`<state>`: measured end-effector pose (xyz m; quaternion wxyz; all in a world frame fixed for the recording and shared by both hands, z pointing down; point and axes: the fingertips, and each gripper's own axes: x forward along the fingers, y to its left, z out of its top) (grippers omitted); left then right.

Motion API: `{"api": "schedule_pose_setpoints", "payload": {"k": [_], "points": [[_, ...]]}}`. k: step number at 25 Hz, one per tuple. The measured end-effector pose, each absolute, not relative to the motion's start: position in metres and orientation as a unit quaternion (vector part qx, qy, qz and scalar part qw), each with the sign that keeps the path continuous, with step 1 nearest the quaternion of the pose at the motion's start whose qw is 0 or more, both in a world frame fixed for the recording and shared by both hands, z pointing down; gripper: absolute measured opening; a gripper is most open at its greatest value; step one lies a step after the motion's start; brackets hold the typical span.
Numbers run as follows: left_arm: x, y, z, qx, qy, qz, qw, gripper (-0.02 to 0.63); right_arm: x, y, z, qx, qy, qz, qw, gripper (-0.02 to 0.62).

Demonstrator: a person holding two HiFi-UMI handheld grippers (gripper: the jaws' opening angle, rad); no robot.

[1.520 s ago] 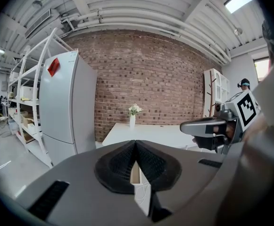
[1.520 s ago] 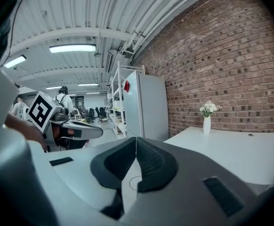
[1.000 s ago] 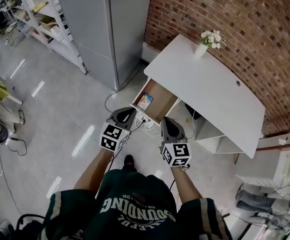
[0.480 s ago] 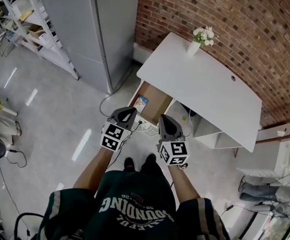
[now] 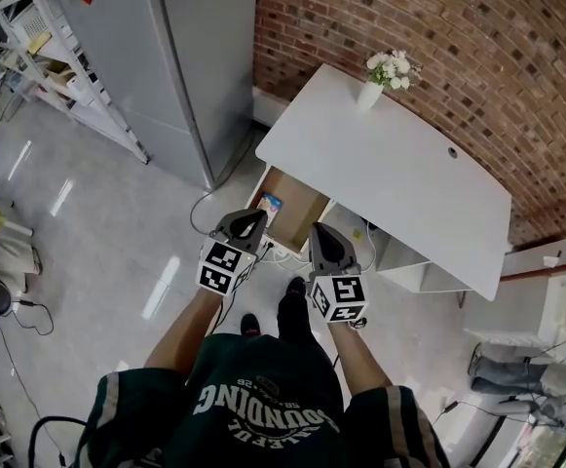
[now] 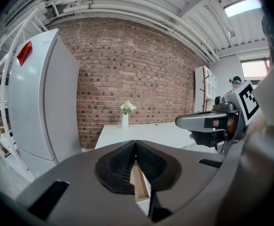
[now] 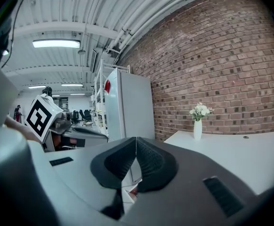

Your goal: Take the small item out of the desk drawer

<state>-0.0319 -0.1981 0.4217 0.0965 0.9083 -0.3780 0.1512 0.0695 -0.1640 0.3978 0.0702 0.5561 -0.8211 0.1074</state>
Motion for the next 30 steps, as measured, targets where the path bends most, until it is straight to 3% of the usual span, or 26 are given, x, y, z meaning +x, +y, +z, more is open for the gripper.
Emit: {"api": "schedule_pose_setpoints", "payload": {"k": [30], "points": [[-0.006,-0.253,0.519,0.880,-0.384,0.247,0.132,0.018,0.100,-0.233,0.460,0.504,-0.845,0.135,0.117,0.025]]}}
